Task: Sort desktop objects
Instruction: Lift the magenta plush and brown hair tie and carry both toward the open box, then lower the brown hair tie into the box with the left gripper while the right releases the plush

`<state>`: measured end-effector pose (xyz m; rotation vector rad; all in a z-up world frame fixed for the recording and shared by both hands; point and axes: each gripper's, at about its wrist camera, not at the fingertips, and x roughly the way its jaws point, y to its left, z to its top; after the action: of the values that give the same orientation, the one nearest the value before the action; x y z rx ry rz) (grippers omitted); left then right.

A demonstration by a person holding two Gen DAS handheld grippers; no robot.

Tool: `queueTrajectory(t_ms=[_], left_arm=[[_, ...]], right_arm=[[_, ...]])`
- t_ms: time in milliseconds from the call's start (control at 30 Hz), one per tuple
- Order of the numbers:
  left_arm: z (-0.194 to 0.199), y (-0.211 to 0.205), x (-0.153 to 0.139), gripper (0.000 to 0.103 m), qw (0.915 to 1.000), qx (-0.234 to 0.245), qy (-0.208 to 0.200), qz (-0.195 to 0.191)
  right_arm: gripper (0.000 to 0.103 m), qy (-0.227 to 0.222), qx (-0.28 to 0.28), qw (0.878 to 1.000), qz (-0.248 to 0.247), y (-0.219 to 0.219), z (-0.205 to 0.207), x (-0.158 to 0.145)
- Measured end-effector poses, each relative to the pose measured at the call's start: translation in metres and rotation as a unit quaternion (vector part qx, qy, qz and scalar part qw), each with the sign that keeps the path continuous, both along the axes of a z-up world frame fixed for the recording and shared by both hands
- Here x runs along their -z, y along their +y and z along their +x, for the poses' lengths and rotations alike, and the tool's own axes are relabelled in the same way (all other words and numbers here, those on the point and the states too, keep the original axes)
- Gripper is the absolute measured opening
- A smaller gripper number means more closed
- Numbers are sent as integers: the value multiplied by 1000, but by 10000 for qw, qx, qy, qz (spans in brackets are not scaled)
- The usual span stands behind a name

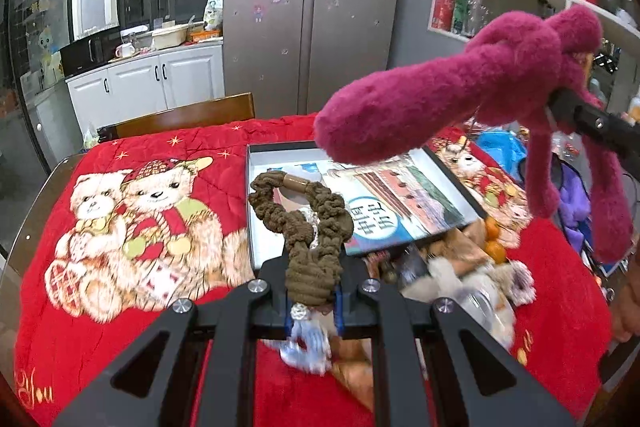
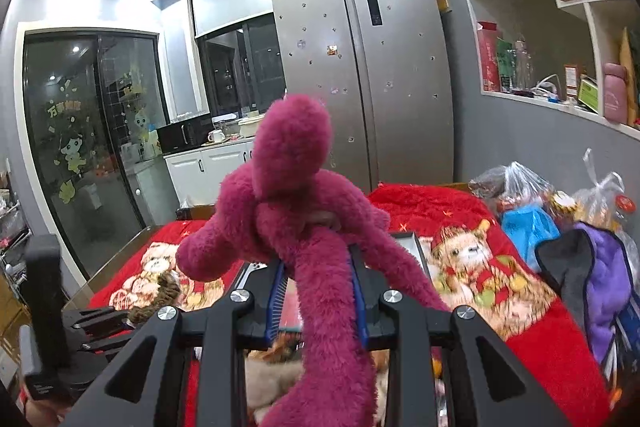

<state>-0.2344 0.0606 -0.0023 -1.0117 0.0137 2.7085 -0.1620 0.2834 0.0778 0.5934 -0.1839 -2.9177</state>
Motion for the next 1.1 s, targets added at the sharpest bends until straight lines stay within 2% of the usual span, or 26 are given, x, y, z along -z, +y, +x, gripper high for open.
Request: queueTrajectory(t_ms=[100, 200, 333, 533, 800, 1100], left_arm=[[-31, 6, 8, 14, 9998, 38, -202, 81], [-59, 18, 17, 14, 9995, 33, -302, -14], [-93, 34, 34, 14, 9988, 84, -479, -68], [-129, 47, 59, 14, 9976, 132, -637, -218], [-156, 40, 89, 14, 9959, 79, -895, -80], [-170, 43, 114, 14, 9928, 93, -1165, -263]], right_arm=[[28, -113, -45, 9999, 88, 3, -28, -2], [29, -343, -56, 9992, 179, 5, -63, 7], [28, -840, -146, 9963, 80, 14, -118, 34], [28, -1412, -143, 9899, 42, 22, -174, 78], [28, -1759, -129, 9843, 0, 27, -206, 110], [28, -2252, -70, 9743, 76, 29, -223, 135]])
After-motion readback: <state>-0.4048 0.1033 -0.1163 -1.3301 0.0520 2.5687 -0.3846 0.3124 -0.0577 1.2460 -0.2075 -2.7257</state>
